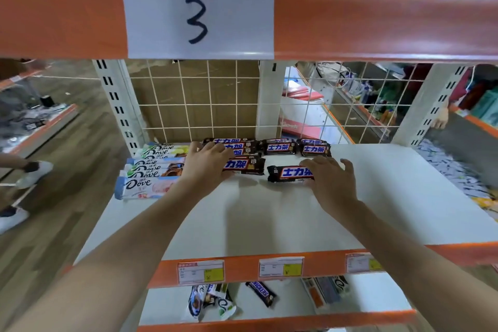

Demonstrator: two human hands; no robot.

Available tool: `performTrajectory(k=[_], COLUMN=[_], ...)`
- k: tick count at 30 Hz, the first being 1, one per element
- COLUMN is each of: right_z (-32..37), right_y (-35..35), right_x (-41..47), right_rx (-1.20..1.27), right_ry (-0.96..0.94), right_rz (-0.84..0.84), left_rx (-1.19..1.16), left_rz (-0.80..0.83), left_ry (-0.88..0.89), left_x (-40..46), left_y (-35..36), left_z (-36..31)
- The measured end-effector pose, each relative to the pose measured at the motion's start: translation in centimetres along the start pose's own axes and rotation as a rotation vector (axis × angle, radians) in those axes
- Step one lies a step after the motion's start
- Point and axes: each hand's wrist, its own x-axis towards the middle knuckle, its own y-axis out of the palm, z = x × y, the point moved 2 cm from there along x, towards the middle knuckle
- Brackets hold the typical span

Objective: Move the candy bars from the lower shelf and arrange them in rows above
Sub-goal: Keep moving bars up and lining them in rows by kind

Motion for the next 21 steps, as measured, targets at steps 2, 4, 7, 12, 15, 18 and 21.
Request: performTrajectory(k=[2,4,7,12,15,18,21], right_z=[-0.4,-0.7,-1.1,-1.5,-1.4,-1.1,-0.5], right_y=[0.2,0.2,0.2,0.1,-0.3,-0.5,-0.8], right_x=[0.1,0.2,0.3,0.1,0.1,0.1,0.2], right_rx=[-0.022,-0.014,-0.008,-0.017,0.005,0.019,0.038], right_ry=[0.005,0.013,0.019,0.028,0.028,0.021,0.005], right_rz=[0.003,0.005,0.022,0.037,0.033,0.028,0.02], left_rx=[0.002,-0.002,-0.012,0.006,-0.001,-0.007,-0.011], left_rz=[0.002,-0.003,-0.01,0.034,0.038,0.047,0.043], left_ry=[0.003,0.004,-0.005,-0.019,-0.02,-0.018,-0.016], left_x=[0.3,0.6,0.9,1.1,1.1,0.9,0.8], left_y=[0.2,0.3,0.6,0.7,0.5,0.4,0.2], left_z=[-0.2,-0.2,-0.4,-0.5,-0.3,-0.3,0.0])
